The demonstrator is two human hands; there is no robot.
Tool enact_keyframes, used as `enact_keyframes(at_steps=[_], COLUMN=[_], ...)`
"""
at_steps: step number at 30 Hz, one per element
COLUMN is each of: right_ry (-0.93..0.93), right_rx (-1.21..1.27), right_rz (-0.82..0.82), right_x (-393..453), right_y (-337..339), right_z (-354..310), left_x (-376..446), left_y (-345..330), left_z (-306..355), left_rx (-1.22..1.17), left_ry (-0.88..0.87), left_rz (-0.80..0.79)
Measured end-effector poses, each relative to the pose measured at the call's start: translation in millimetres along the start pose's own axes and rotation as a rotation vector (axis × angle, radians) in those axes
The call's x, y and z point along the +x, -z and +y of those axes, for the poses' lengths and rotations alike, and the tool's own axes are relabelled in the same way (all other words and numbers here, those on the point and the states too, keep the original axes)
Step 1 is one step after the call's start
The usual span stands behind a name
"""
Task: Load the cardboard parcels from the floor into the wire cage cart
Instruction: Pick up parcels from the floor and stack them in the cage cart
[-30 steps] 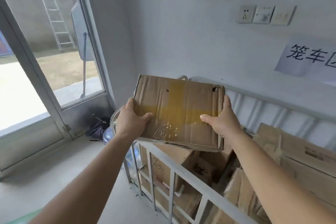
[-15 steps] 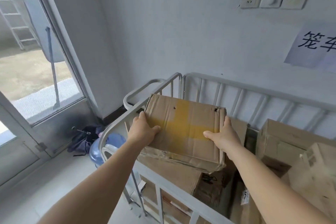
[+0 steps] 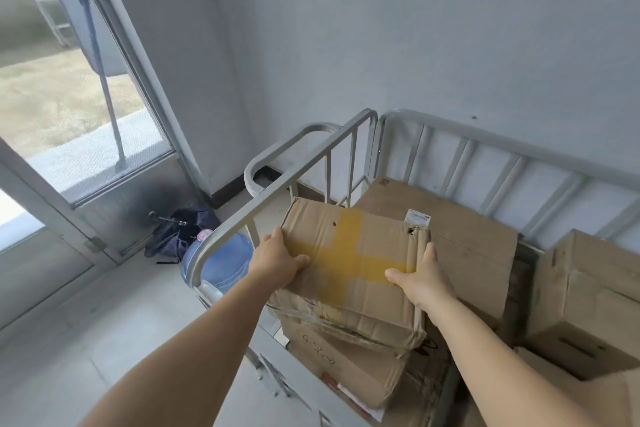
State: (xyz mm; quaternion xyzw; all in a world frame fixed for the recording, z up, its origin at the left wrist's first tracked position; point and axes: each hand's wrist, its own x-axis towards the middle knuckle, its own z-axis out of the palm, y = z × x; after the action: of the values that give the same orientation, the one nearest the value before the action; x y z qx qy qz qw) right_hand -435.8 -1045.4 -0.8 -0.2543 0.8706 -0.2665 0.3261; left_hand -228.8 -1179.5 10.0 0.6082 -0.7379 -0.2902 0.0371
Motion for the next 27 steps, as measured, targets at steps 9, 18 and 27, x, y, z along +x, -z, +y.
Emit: enact_keyframes(at_steps=[9, 18, 27], right_ry=[0.007, 0.008, 0.207], right_rx=[-0.038, -0.038, -0.367], right_rz=[-0.056, -0.098, 0.004], right_x=[42, 55, 21], right_y=[-8, -11, -18], right_z=[1, 7, -10], left_x=[31, 38, 8], left_y=[-23, -33, -20], left_z=[2, 3, -10], left_rx=[0.002, 0.034, 0.183], left_ry=[0.062, 0.043, -0.04], left_rz=[-0.042, -0.025, 0.026])
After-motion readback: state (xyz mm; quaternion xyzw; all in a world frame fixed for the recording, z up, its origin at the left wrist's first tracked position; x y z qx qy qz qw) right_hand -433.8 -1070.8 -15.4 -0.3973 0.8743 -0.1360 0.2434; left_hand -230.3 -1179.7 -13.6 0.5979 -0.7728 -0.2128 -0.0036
